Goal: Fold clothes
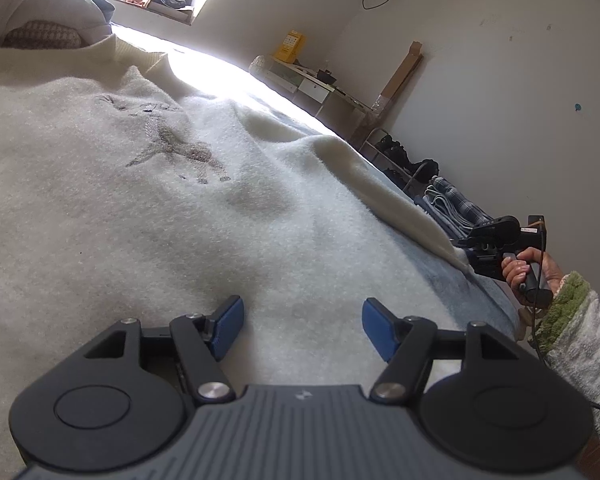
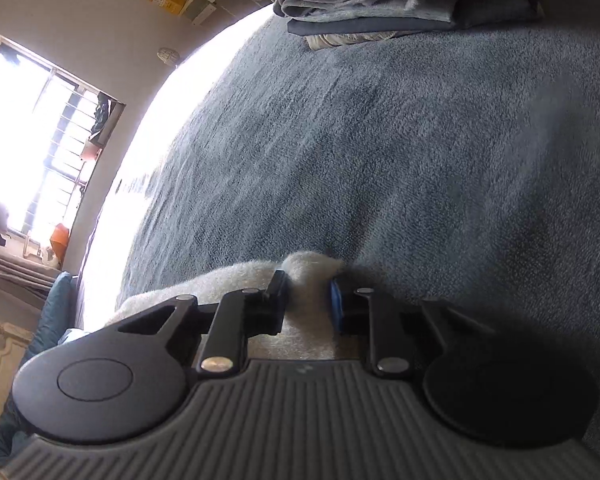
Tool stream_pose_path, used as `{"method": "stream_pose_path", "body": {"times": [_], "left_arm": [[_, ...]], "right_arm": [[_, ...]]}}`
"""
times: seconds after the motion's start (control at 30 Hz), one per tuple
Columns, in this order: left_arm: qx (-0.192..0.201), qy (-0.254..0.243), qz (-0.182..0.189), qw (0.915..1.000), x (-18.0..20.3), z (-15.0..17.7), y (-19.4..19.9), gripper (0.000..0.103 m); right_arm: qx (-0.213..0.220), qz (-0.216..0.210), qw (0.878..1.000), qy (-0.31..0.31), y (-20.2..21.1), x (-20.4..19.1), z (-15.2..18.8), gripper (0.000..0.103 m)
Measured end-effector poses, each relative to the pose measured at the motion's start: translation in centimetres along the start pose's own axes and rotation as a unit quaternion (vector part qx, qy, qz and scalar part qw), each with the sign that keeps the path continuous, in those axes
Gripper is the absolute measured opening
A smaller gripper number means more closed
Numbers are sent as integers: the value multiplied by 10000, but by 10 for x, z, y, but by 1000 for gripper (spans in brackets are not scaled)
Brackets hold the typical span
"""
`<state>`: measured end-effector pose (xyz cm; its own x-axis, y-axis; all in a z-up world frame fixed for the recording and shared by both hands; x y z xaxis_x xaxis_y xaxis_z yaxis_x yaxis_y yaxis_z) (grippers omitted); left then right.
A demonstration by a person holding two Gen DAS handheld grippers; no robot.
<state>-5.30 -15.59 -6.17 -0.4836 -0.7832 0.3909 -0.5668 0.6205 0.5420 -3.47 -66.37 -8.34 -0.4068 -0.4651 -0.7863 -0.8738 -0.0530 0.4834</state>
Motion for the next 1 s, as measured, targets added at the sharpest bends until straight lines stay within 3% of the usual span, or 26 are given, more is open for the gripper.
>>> {"method": "stream_pose_path", "body": {"times": [0.1,0.2,0.3,0.43,0.53,0.6,0.8,0.93,1.0], "left_arm": [[-11,11,7,10000,0,0,0,67],[-31,13,-1,10000,0,-1,-1,67],[-28,13,-10,10000,0,-1,0,67],[-10,0,-16,10000,1,-1,0,67],[0,-11,-5,10000,0,0,0,67],[14,-21,2,10000,0,0,0,67],[7,-39,6,10000,-1,0,0,67],[12,-53,0,10000,-1,0,-1,67],[23,-57,-6,10000,0,1,-1,67]], "right_arm": [[56,176,9967,794,3,-29,-17,7],[231,400,9842,1707,2,-67,-48,7],[490,697,9580,2736,0,-111,-87,6],[750,1047,9295,3455,-6,-143,-130,6],[706,1446,9132,3744,-20,-139,-151,6],[586,1664,9087,3785,-36,-126,-158,6],[247,2395,8920,3825,-76,-76,-145,10],[552,2986,8647,4001,-69,-66,-151,21],[715,2871,8667,4015,-58,-75,-154,22]]}}
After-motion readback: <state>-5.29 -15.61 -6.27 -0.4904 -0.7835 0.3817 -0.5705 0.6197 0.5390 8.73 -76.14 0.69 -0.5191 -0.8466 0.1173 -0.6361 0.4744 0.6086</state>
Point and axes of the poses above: each gripper's, at about its wrist camera, not at the fingertips, and y roughly against the way its jaws point, x to its right, z to its underside, the point moved 10 cm from there along -y, roughly the way its jaws point, and after that the axes turned 12 degrees about -z, right-handed, at the moved point
